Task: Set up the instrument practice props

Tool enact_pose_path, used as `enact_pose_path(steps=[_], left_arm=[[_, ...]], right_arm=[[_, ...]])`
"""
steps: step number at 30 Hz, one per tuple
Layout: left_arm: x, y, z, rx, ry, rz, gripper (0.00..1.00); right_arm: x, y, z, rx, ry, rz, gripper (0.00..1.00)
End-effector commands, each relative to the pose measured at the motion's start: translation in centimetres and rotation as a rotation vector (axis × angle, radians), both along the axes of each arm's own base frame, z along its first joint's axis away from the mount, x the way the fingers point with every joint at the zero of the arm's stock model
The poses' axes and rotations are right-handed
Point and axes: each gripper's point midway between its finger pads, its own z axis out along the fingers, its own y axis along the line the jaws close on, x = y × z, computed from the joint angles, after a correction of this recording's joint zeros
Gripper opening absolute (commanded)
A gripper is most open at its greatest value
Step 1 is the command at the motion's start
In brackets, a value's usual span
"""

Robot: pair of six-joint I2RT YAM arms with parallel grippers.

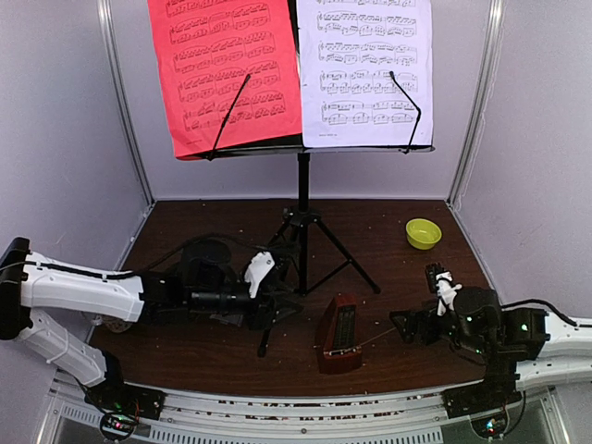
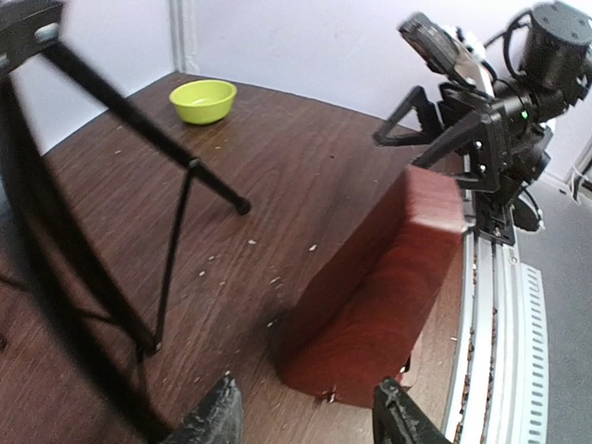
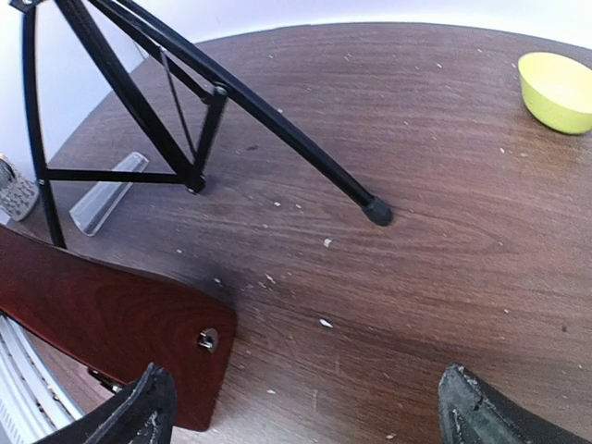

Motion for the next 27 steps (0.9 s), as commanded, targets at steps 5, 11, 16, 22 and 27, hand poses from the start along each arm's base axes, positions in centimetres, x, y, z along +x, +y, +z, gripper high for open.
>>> enact_pose_path(steps=[5, 11, 16, 22, 27], left_arm=[[4.7, 6.7, 1.9, -0.162, 0.059, 0.279, 0.51], [7.3, 12.6, 2.4, -0.167, 0.066, 0.460, 0.55], [8.8, 17.1, 4.1, -0.185, 0.047, 0.582, 0.56], [10.3, 21.0, 6.9, -0.143, 0.016, 0.711, 0.59], [11.1, 21.6, 8.0, -0.090, 0.043, 0.762, 0.71]], right_arm=[[1.1, -3.2, 3.1, -0.002, -0.018, -0.092, 1.00], [3.3, -4.3, 7.9, 0.026, -0.081, -0.117, 1.00], [6.0, -3.9, 11.3, 0.032, -0.126, -0.108, 1.00], [8.7, -3.4, 15.2, 0.085, -0.172, -0.075, 1.00], [9.5, -1.6, 16.6, 0.140, -0.198, 0.020, 1.00]])
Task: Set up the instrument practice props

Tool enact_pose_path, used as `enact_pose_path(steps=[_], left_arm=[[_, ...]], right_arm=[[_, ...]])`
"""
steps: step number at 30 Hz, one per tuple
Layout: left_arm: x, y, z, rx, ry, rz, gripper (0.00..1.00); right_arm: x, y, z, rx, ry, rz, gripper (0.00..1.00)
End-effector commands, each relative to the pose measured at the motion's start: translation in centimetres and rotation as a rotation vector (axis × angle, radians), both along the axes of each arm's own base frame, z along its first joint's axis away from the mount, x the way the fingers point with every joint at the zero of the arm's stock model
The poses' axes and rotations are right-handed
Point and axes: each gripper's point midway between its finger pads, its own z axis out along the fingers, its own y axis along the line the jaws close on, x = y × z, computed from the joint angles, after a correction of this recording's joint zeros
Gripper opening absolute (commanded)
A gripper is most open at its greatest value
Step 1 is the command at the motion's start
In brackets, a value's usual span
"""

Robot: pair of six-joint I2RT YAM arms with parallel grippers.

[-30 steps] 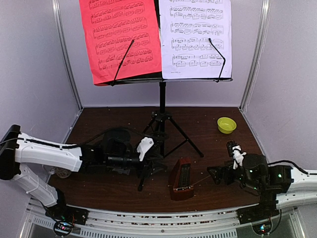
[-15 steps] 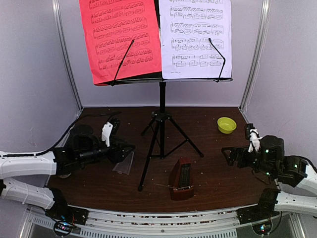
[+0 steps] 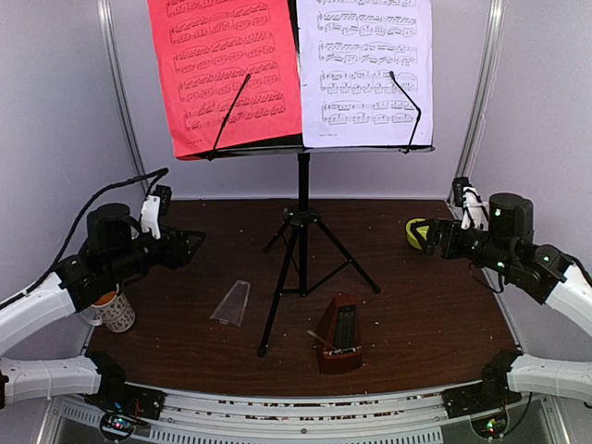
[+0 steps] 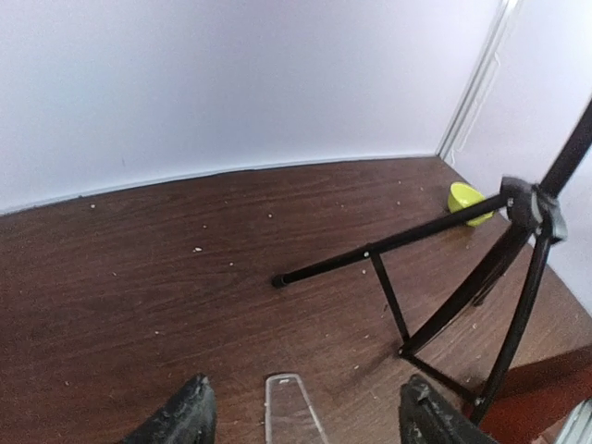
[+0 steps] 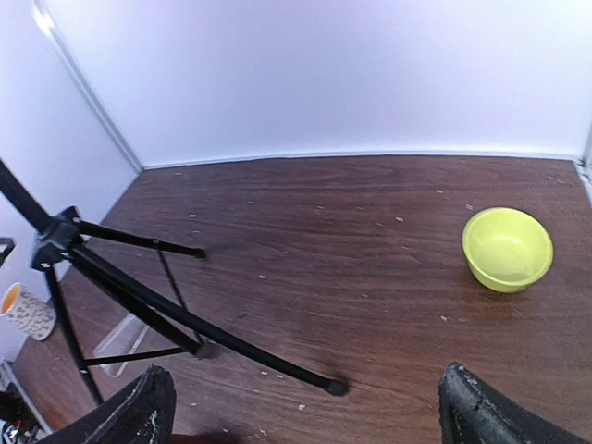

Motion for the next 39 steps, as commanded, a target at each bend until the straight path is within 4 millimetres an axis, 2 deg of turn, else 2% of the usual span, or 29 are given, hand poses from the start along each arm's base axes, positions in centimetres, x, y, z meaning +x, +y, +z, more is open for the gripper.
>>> enact_pose_path(steps=[1, 3, 4, 10, 19, 24, 30, 39], left_arm=[[0.7, 1.2, 1.1, 0.039, 0.049, 0.075, 0.78], [0.9, 1.7, 1.1, 0.047, 0.077, 0.115, 0.95], [0.9, 2.0, 1.2, 0.046, 0.087, 0.133, 0.97], [0.8, 3.4, 0.8, 0.021, 0.145, 0.221, 0.98], [0.4, 5.7, -3.4, 0.013, 0.286, 0.383, 0.98], [-0.2, 5.8, -6.1, -0.012, 0.334, 0.400, 0.98], [-0.5, 5.9, -7.9, -0.033, 0.343, 0.399, 0.98], [-0.6, 5.9, -10.0, 0.005, 0.386, 0.404, 0.98]], right_arm=[[0.0, 2.4, 2.7, 0.068, -0.080, 0.147, 1.00], [0.0, 2.8, 2.3, 0.085, -0.074, 0.169, 1.00], [0.0, 2.9, 2.1, 0.091, -0.070, 0.174, 1.00], [0.2, 2.4, -0.1, 0.136, -0.033, 0.167, 1.00], [-0.5, 1.8, -3.7, 0.227, 0.027, 0.143, 1.00], [-1.1, 1.4, -6.4, 0.251, 0.068, 0.125, 1.00], [-1.8, 1.2, -9.1, 0.264, 0.107, 0.114, 1.00], [-2.4, 0.9, -10.4, 0.241, 0.121, 0.119, 1.00]])
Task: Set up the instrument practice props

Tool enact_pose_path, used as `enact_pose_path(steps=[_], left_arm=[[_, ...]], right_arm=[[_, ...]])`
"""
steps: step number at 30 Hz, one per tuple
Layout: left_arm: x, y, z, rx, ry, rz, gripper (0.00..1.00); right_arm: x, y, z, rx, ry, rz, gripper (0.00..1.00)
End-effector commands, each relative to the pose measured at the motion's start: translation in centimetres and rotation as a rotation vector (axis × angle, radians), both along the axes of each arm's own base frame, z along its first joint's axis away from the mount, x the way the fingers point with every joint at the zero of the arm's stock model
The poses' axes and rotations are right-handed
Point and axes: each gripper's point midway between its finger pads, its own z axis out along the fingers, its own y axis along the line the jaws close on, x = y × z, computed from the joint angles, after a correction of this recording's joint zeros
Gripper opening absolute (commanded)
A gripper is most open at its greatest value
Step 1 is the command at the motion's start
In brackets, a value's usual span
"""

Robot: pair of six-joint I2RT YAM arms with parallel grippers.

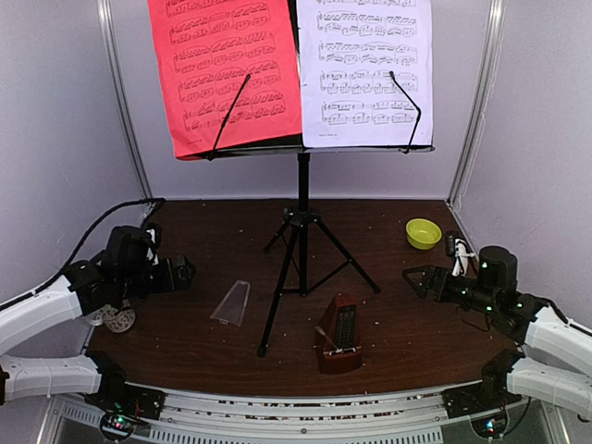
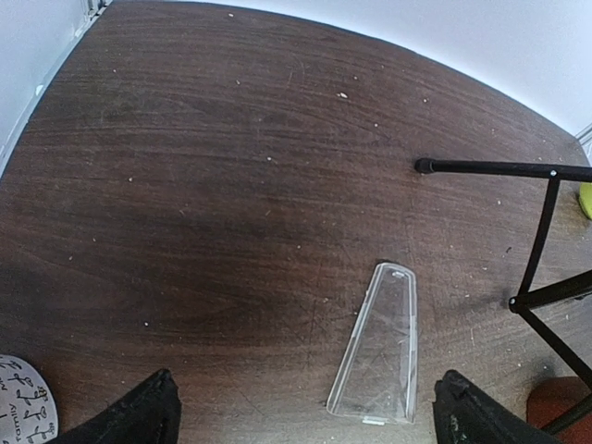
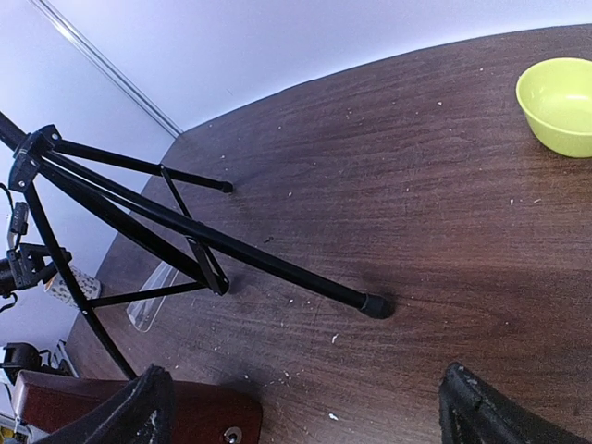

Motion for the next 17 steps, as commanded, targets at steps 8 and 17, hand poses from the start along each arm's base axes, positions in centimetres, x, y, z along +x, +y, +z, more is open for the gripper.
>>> enact_pose_path(steps=[8, 17], left_arm=[[0.76, 0.03, -0.58, -0.004, -0.011, 0.027, 0.98], [0.90, 0.18, 0.04, 0.009, -0.020, 0.029, 0.98]], right_arm=[[-0.08, -0.02, 0.40, 0.001, -0.028, 0.011, 1.00], [0.03, 0.05, 0.83, -0.001, -0.040, 0.014, 1.00]])
